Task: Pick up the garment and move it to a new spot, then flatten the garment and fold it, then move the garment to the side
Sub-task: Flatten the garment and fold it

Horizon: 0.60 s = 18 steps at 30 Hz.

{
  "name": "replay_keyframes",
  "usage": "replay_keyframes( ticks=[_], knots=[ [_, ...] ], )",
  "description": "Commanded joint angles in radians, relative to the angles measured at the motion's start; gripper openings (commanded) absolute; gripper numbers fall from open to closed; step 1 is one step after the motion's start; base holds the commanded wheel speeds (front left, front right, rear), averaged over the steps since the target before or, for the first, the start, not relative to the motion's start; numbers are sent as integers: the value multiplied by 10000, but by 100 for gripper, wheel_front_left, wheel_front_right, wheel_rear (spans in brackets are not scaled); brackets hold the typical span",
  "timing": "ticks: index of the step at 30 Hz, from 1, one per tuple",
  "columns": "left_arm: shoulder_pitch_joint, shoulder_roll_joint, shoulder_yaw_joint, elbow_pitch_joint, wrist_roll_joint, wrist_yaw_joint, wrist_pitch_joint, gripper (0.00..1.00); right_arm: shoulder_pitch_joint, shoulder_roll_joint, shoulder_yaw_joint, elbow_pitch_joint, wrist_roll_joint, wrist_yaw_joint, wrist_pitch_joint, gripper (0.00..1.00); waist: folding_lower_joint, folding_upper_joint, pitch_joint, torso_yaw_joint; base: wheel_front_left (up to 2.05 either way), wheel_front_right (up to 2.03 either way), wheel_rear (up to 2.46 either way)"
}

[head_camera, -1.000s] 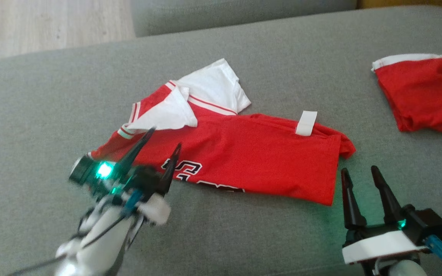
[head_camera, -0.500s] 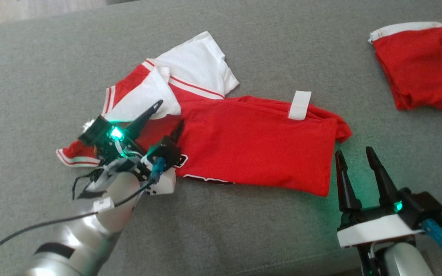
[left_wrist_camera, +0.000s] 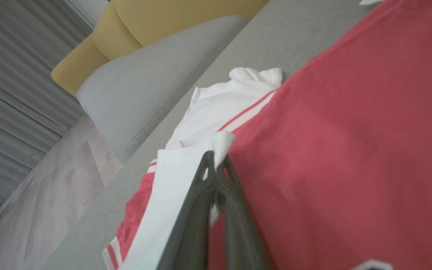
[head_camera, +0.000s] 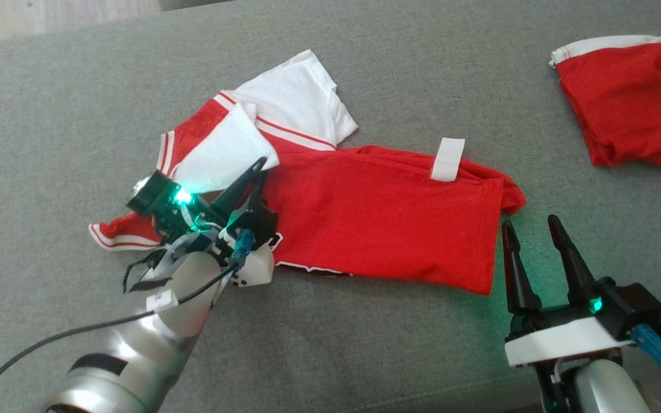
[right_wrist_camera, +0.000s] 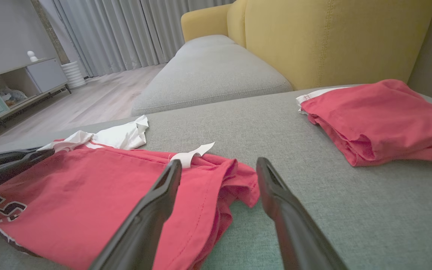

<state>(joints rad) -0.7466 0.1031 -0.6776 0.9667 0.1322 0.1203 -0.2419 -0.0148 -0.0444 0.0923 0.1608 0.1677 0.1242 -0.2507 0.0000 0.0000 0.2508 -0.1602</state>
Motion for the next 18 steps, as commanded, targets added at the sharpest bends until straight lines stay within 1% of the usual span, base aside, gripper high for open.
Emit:
replay_keyframes(
  ticks=[1, 4, 6, 7, 10, 14, 15, 18],
  knots=[
    [-492, 158, 282, -258, -67, 64, -114, 0, -184, -58, 194, -269, -67, 65, -111, 100, 0, 0, -53, 45, 0, 0, 0],
    [-460, 193, 378, -709, -277, 159, -179, 0, -60, -58, 107, -238, -128, 65, -111, 100, 0, 0, -218, 210, 0, 0, 0],
    [-461, 343, 513, -1340, -479, 173, -190, 0, 27, -58, 123, -151, -179, 65, -111, 100, 0, 0, -304, 351, 0, 0, 0],
    [-455, 492, 592, -1734, -579, 155, -192, 0, 22, -58, 121, -105, -187, 65, -111, 100, 0, 0, -317, 399, 0, 0, 0],
    [-422, 1169, 684, -2749, -588, 210, -195, 0, -132, -61, 88, 175, -180, 65, -111, 100, 0, 0, -360, 474, 0, 0, 0],
    [-324, 1916, 844, -3595, -658, 242, -196, 0, -633, -81, -37, 893, 374, 65, -111, 100, 0, 0, -373, 500, 0, 0, 0],
    [-309, 2062, 880, -3736, -673, 254, -197, 0, -839, -159, -3, 1153, 499, 65, -111, 100, 0, 0, -361, 498, 0, 0, 0],
    [-267, 2414, 994, -4041, -737, 303, -197, 0, -1624, -603, 45, 1891, 385, 65, -111, 100, 0, 0, -298, 481, 0, 0, 0]
  ],
)
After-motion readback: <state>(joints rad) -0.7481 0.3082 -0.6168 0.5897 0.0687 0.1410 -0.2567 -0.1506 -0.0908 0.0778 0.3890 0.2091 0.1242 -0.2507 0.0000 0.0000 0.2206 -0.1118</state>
